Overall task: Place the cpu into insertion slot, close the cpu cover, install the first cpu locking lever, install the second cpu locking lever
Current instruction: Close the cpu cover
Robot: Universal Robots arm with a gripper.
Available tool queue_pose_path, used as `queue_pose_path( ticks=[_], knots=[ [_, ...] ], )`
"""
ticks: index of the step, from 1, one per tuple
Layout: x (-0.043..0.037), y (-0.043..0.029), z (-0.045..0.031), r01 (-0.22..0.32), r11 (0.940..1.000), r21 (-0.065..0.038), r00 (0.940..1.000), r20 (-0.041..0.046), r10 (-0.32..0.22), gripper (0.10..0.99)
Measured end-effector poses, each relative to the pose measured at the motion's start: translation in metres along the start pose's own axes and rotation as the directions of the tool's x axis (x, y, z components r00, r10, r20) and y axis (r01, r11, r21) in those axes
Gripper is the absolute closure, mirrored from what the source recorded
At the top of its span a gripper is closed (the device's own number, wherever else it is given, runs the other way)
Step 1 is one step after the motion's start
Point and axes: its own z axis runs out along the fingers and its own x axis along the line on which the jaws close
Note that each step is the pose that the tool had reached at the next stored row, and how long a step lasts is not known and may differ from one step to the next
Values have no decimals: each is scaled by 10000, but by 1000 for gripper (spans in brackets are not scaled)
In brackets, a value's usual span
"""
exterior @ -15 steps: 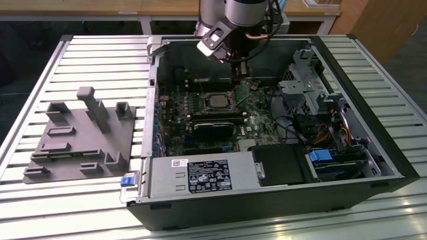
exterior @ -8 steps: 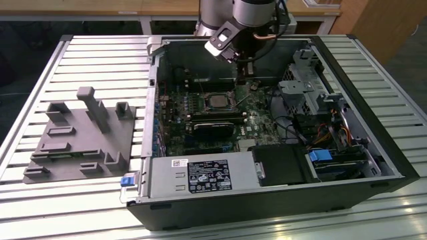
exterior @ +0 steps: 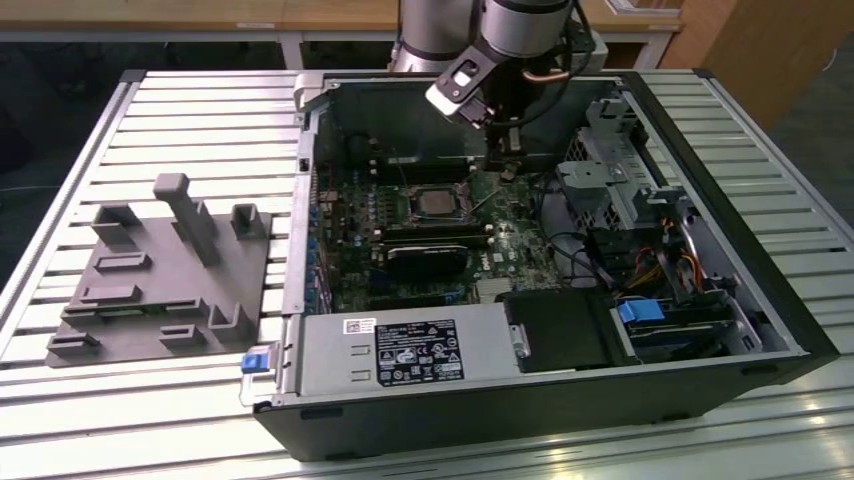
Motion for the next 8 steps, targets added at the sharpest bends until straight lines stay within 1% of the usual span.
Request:
queue_pose_path(
  ticks=[4, 8],
  knots=[
    [5, 77, 23, 0, 10000, 6, 10000, 0, 0, 980],
    [17, 118, 53, -9, 10000, 8, 10000, 0, 9, 980]
  ],
)
